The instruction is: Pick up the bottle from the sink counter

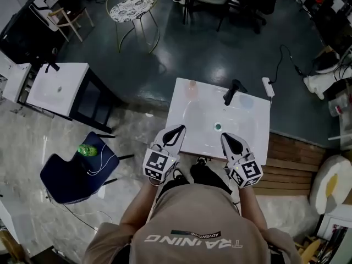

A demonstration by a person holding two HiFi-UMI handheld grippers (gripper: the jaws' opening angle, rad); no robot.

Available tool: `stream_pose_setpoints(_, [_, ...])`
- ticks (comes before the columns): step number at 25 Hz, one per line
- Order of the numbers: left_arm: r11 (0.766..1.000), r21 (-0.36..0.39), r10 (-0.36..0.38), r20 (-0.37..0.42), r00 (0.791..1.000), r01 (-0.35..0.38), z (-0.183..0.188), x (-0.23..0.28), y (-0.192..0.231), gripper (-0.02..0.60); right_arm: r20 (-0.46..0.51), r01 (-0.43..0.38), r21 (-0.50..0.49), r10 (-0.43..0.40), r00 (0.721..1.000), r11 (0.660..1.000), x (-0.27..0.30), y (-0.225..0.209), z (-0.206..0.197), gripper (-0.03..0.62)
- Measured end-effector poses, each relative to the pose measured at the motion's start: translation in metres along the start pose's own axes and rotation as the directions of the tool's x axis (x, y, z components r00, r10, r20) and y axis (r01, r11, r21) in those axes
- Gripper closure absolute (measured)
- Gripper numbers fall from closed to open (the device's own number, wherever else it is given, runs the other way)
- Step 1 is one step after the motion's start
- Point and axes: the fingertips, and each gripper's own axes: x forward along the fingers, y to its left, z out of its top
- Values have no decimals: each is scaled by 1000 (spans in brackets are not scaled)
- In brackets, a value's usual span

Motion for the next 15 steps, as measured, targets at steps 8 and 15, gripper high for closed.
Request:
stream_pose_setpoints(8, [1000,7,23,-79,997,-22,-13,28,24,574,4,-40,45,40,999,998,35,-36,-10,586])
stream_pose_setpoints(15, [995,63,84,-120,989,-76,2,78,63,574,44,-76,68,73,996,995,64,-86,1,586])
